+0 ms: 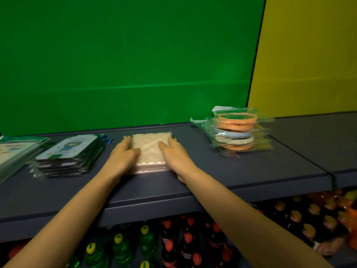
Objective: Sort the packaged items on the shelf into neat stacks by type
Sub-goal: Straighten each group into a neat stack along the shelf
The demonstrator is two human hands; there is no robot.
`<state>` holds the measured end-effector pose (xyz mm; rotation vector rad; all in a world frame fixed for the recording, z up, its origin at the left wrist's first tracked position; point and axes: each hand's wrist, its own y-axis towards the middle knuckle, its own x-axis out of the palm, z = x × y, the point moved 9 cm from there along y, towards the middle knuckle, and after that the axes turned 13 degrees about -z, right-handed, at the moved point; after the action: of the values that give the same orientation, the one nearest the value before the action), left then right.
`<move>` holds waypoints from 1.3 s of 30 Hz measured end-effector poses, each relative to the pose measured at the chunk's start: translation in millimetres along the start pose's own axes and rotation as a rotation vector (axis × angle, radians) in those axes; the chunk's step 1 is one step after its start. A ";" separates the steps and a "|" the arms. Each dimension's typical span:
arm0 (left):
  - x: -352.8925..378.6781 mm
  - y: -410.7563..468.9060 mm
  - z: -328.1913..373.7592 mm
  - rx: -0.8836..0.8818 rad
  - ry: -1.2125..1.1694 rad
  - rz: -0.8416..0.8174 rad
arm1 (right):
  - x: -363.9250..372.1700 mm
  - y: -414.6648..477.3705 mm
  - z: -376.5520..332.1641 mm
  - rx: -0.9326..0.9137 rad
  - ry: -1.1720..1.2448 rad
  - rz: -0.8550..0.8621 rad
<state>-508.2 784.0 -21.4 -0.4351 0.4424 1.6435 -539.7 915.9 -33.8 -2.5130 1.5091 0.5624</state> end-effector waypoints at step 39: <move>182.1 83.6 108.8 -0.132 -0.607 -0.192 | -265.2 9.1 117.0 0.070 0.672 -0.078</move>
<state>-614.7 985.6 -20.7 -0.0567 -0.1572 1.5299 -687.0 1165.7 -36.1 -2.8347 1.5487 -0.3911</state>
